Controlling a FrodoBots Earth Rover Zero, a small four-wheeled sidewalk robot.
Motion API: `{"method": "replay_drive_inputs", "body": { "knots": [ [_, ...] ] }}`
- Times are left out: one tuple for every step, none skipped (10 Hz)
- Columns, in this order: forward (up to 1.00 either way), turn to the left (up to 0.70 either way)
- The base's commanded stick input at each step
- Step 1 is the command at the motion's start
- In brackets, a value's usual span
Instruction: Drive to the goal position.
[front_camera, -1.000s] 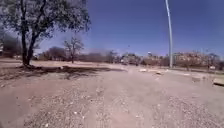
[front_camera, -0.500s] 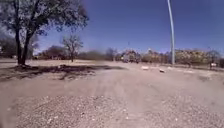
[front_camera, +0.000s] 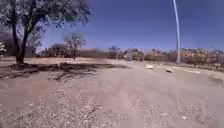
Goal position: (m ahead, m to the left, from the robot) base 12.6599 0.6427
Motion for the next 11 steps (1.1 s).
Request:
{"method": "replay_drive_inputs", "body": {
  "knots": [
    [1.00,0.00],
    [1.00,0.00],
    [1.00,0.00],
    [1.00,0.00],
    [1.00,0.00],
    [1.00,0.00],
    [1.00,0.00],
    [1.00,0.00],
    [1.00,0.00],
    [1.00,0.00],
    [1.00,0.00]
  ]
}}
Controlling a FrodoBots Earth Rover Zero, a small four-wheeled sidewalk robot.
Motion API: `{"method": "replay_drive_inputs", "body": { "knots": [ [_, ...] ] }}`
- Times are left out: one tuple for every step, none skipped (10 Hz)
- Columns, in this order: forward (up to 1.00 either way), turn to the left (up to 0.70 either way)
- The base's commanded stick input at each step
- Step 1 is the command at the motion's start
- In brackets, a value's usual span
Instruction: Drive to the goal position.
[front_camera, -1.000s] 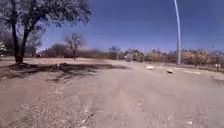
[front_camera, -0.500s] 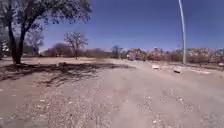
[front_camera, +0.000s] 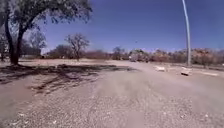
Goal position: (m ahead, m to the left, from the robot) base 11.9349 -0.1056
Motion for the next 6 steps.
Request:
{"method": "replay_drive_inputs", "body": {
  "knots": [
    [1.00,0.00],
    [1.00,0.00],
    [1.00,0.00],
    [1.00,-0.27],
    [1.00,-0.27],
    [1.00,-0.20]
  ]
}}
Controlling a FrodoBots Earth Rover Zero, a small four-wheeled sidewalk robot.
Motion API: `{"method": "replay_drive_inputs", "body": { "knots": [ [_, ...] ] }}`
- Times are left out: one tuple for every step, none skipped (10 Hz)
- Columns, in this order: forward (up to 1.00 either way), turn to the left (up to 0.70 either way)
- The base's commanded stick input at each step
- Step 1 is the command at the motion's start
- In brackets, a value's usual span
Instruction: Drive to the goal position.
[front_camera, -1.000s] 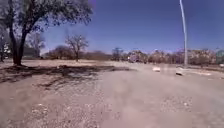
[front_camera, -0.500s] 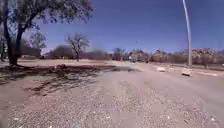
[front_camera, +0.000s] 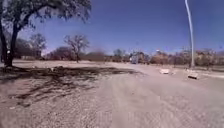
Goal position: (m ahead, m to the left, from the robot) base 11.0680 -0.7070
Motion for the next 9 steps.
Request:
{"method": "replay_drive_inputs", "body": {
  "knots": [
    [1.00,-0.09],
    [1.00,0.00],
    [1.00,0.00],
    [1.00,0.00],
    [1.00,0.00],
    [1.00,0.00],
    [1.00,0.00],
    [1.00,0.00],
    [1.00,0.00]
  ]
}}
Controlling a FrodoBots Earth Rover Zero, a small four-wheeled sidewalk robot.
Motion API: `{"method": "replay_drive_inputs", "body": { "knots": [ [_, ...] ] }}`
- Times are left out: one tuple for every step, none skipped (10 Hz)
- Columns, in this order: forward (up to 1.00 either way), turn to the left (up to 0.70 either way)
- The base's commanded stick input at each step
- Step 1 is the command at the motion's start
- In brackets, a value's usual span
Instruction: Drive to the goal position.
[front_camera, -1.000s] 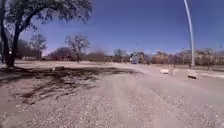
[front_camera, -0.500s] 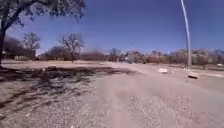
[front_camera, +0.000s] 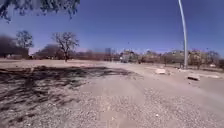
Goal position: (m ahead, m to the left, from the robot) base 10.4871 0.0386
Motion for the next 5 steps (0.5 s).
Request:
{"method": "replay_drive_inputs", "body": {
  "knots": [
    [1.00,0.00],
    [1.00,0.00],
    [1.00,0.00],
    [1.00,0.00],
    [1.00,0.00]
  ]
}}
